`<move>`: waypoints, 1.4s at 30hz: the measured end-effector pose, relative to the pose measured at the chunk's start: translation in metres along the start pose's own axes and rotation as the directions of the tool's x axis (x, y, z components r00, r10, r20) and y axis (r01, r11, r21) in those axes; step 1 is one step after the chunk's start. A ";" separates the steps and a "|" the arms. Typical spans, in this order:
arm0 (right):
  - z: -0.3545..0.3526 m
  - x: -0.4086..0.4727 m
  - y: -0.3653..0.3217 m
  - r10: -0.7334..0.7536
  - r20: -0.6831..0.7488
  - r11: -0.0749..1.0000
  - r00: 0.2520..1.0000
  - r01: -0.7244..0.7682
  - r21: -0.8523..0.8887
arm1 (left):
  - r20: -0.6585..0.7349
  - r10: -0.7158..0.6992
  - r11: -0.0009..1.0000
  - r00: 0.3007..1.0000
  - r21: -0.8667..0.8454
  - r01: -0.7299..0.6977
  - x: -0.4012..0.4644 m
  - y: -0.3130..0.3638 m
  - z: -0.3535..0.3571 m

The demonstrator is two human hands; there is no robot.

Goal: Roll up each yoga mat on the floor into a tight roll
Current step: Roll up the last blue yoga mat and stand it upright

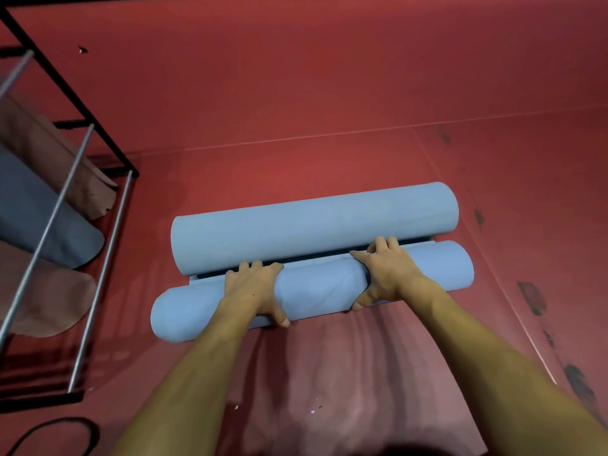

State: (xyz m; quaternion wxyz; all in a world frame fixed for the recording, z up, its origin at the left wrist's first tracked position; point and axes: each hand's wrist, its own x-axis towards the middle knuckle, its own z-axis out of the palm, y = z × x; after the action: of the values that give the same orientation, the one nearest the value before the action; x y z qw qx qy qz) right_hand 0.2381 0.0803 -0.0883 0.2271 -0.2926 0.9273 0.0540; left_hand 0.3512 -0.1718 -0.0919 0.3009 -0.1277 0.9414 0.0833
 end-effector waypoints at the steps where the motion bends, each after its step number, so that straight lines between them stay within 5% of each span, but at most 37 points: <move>1: -0.001 0.001 -0.001 -0.004 0.005 1.000 1.000 0.004 -0.003 | -0.003 -0.005 1.000 1.000 -0.002 0.005 0.000 0.000 0.001; 16: -0.024 0.028 0.003 0.040 0.171 0.990 0.984 -0.062 0.124 | -0.206 0.093 0.990 0.974 -0.081 -0.112 0.011 -0.020 0.006; 22: -0.024 0.027 0.006 0.049 0.083 0.966 0.995 -0.068 0.249 | -0.264 0.069 0.998 0.962 0.011 -0.069 0.010 -0.011 0.002; 29: -0.026 0.027 0.012 0.028 0.009 0.990 1.000 -0.029 0.135 | -0.279 0.016 0.986 0.960 -0.155 -0.062 0.010 -0.013 -0.008; 37: -0.019 0.031 0.015 -0.026 0.041 0.986 0.999 0.018 0.168 | -0.216 0.030 1.000 0.976 -0.002 -0.031 0.012 -0.009 -0.009; 42: -0.010 0.031 0.007 -0.012 -0.001 0.999 1.000 0.012 0.041 | -0.189 0.000 0.996 0.982 -0.088 -0.017 0.021 -0.014 -0.018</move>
State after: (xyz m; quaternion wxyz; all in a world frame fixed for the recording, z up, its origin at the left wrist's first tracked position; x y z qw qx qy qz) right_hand 0.2080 0.0678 -0.0931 0.2331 -0.2935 0.9265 0.0335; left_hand 0.3291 -0.1928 -0.0911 0.2039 -0.1446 0.9615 0.1141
